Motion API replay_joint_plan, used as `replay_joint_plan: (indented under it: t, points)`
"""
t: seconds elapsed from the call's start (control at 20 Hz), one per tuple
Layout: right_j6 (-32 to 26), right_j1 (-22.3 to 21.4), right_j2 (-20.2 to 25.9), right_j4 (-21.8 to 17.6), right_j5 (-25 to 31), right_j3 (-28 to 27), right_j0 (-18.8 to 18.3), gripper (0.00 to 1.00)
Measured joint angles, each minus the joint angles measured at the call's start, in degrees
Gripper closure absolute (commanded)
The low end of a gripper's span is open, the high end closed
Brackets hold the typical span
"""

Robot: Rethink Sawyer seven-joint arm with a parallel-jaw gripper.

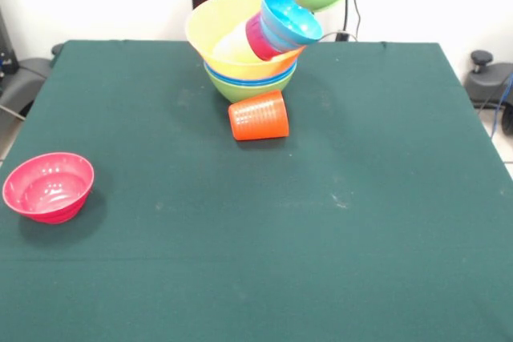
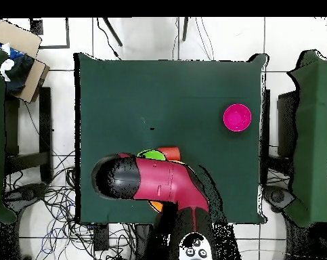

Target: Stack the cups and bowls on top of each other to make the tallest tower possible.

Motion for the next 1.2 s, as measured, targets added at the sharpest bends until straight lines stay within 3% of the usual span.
replay_joint_plan:
  t: [0.5, 1.2]
  points:
    - [0.1, 3.3, 0.0, 0.1, -1.9, 1.0, -0.3, 1.0]
    - [0.1, 8.6, 0.1, 0.1, -6.7, 2.6, -4.3, 1.0]
